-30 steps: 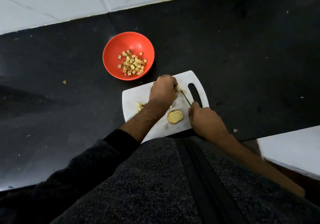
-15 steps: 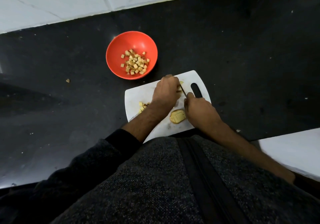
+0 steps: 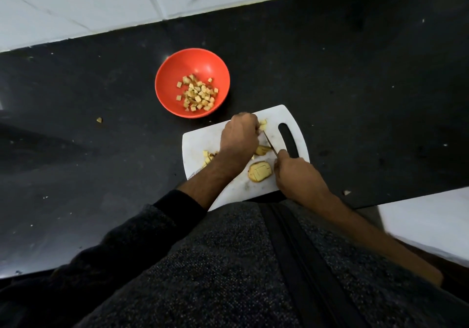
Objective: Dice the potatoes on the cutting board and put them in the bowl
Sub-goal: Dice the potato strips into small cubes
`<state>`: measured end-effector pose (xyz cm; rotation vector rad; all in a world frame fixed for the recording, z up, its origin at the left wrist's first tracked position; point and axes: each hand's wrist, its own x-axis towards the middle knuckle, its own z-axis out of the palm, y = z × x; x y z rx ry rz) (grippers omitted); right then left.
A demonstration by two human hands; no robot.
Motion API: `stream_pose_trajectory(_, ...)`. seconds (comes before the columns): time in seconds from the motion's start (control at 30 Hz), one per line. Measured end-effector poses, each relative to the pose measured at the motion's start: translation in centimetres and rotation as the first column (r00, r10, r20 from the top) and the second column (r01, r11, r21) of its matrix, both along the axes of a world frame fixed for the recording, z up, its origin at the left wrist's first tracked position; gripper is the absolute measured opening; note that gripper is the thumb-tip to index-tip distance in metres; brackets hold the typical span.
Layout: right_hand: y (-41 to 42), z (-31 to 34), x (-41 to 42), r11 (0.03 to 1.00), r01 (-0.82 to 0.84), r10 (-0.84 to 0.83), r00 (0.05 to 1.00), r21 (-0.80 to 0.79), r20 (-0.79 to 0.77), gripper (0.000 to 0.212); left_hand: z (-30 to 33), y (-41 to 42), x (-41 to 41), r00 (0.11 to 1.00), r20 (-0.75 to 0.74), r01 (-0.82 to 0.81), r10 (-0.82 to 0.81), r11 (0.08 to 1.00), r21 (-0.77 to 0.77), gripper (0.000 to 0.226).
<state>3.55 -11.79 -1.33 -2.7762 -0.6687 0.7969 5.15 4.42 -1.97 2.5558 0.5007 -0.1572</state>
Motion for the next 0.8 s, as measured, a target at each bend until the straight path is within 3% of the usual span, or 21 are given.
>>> stream_pose_trajectory(0.2, 0.8, 3.0, 0.3, 0.999, 0.013, -0.016, 0.996, 0.037, 0.09, 0.015, 0.1, 0.2, -0.2, 1.0, -0.024, -0.004, 0.003, 1.0, -0.025, 0.01)
stream_pose_trajectory(0.47, 2.2, 1.6, 1.2, 0.999, -0.019, 0.016, 0.994, 0.033, 0.106, 0.016, 0.2, 0.2, -0.2, 1.0, -0.02, 0.023, -0.023, 1.0, -0.009, 0.018)
stream_pose_trajectory(0.8, 2.3, 0.6, 2.2, 0.998, 0.0, 0.004, 0.998, 0.057, -0.056, 0.005, -0.2, 0.3, -0.2, 1.0, 0.014, -0.01, 0.011, 0.999, -0.042, 0.016)
